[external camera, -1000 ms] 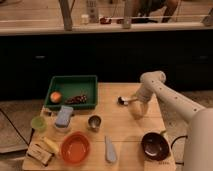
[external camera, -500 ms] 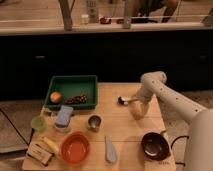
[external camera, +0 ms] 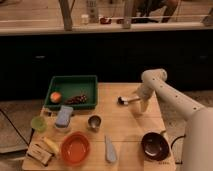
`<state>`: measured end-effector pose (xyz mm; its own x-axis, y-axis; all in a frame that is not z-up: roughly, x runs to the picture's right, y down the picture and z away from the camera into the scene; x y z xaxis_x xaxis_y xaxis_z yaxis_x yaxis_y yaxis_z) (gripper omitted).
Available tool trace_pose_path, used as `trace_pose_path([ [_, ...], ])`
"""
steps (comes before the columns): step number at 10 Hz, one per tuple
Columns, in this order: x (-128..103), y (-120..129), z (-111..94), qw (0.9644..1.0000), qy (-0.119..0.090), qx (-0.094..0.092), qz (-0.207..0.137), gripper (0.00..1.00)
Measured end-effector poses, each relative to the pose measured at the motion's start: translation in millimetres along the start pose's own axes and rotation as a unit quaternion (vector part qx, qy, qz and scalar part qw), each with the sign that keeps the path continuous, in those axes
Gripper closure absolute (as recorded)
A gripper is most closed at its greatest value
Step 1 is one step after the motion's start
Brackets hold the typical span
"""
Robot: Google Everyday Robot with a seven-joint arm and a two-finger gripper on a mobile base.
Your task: Place brush in metal cup
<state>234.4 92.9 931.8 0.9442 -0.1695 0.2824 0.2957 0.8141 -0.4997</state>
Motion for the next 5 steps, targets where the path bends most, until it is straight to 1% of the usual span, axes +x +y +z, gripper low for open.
trace_pose_path([
  [3,7.1,-8.3,4.7,0.9998,-0.001,0.004,0.022,0.2],
  [5,11.3,-11.7,9.3,0.9994,-0.001,-0.001,0.034,0.22],
])
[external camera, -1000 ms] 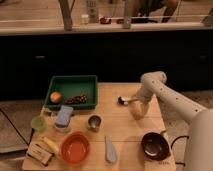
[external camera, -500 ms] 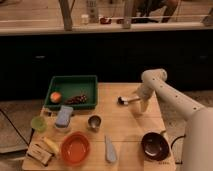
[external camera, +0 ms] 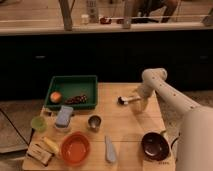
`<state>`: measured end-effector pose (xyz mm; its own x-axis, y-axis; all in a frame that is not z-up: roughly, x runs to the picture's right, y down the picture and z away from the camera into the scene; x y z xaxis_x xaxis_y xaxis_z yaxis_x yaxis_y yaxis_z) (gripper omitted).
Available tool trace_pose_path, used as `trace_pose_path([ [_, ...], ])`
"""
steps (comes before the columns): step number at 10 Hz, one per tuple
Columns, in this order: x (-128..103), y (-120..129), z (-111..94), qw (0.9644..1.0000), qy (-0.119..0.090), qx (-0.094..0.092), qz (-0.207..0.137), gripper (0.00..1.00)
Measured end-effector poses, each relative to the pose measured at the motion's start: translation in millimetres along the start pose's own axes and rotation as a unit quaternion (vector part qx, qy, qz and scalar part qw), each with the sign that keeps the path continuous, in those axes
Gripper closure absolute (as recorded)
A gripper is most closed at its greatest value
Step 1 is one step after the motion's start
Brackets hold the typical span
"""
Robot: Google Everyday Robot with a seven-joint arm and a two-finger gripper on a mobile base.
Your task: Place brush in metal cup
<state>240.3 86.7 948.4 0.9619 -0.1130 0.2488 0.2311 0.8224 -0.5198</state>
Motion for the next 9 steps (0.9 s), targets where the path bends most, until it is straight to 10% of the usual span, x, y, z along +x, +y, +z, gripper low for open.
trace_pose_path([
  [9,0.0,-2.7,6.9,0.9999,0.004,-0.012,-0.007,1.0],
])
